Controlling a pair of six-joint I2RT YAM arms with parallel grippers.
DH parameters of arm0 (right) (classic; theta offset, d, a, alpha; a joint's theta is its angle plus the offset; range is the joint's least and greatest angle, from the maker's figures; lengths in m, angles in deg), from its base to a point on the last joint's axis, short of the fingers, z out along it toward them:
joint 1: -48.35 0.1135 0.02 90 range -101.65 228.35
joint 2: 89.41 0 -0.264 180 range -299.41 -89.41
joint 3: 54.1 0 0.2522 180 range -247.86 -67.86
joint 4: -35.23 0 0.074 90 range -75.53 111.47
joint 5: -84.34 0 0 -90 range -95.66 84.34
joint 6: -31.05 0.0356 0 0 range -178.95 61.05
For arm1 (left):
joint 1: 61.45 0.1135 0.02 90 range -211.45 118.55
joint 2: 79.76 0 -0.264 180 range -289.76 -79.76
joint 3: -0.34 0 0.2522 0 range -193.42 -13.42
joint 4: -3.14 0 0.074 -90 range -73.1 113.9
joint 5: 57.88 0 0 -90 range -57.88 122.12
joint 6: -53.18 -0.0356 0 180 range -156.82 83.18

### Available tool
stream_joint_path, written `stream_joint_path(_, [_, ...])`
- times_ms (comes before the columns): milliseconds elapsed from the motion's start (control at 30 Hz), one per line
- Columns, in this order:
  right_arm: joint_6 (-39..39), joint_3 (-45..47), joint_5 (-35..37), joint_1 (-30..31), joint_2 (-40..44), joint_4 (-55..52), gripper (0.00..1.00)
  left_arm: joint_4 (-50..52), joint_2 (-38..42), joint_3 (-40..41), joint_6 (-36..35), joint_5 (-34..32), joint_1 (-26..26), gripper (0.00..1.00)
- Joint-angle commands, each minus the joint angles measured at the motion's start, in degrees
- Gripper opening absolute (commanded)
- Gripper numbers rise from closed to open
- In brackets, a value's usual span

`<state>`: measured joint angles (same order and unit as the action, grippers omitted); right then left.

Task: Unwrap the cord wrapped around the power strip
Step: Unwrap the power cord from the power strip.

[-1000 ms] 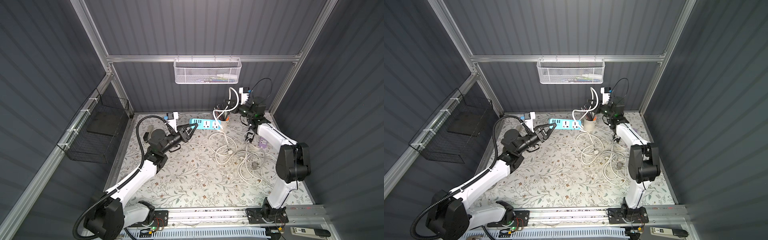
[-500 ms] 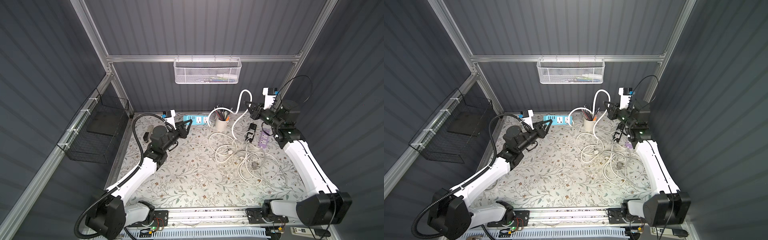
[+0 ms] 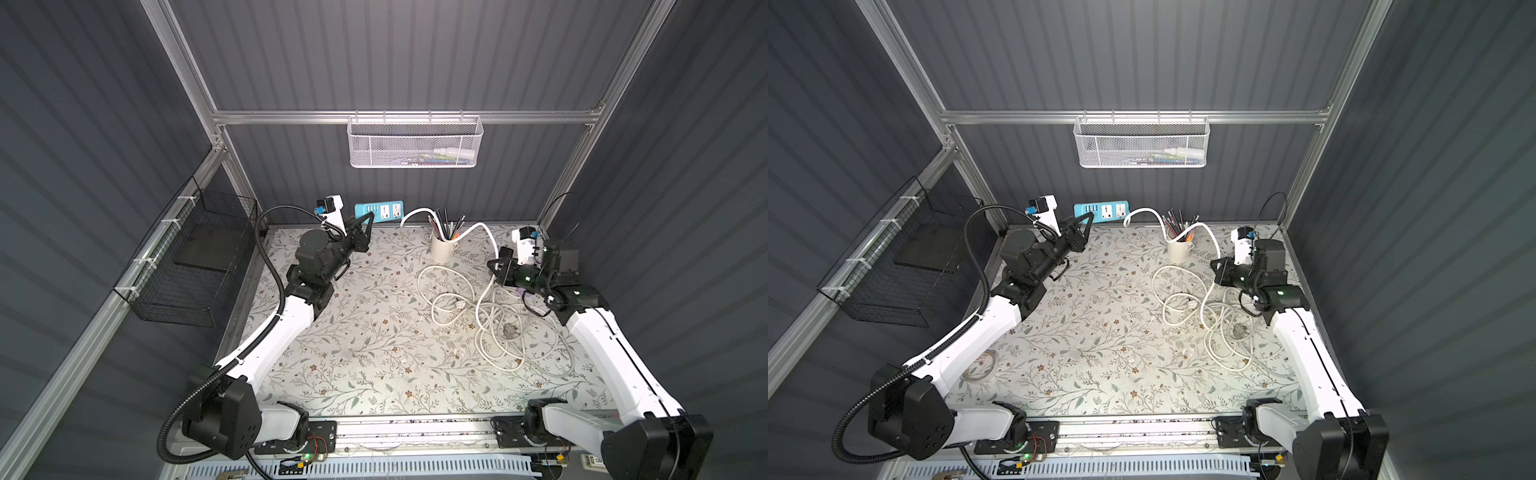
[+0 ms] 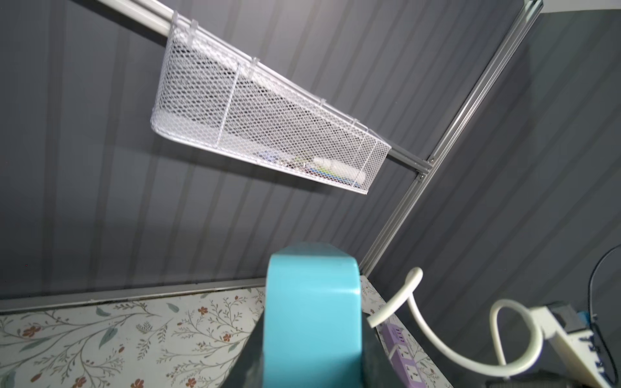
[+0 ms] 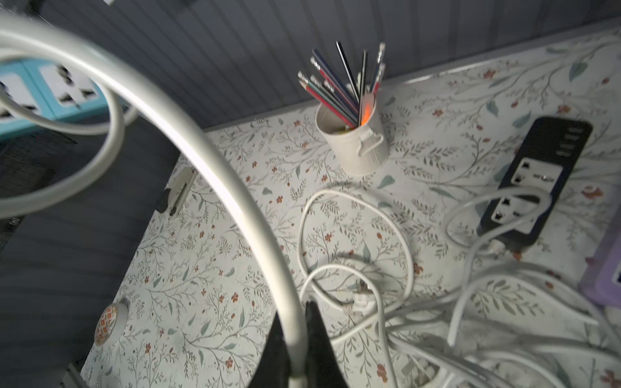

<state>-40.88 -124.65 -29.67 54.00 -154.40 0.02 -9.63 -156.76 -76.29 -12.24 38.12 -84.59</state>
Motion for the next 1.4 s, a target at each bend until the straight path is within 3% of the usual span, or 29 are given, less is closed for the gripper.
stream_joint_path(0, [1.8, 3.0, 2.6, 3.4, -0.7, -1.7, 0.0, -2.0, -0.3, -4.2, -2.7, -0.7, 0.9, 0.0])
stream_joint_path(267, [6.9, 9.8, 4.1, 10.6, -10.2, 9.4, 0.0, -0.9, -0.6, -7.1, -3.2, 0.0, 1.7, 0.0])
stream_joint_path(500, [10.0, 7.6, 7.3, 16.8, -24.9, 20.0, 0.0, -0.5, 0.1, -8.5, -2.5, 1.1, 1.7, 0.0])
stream_joint_path(767, [13.1, 5.2, 8.6, 19.9, -36.9, 26.9, 0.0, -0.4, 2.2, -8.9, -2.3, 1.5, 1.8, 0.0])
stream_joint_path(1367, [15.7, 7.1, 10.9, 20.8, -44.6, 32.6, 0.0, 4.3, 4.6, -15.8, -8.6, -1.3, 1.8, 0.0])
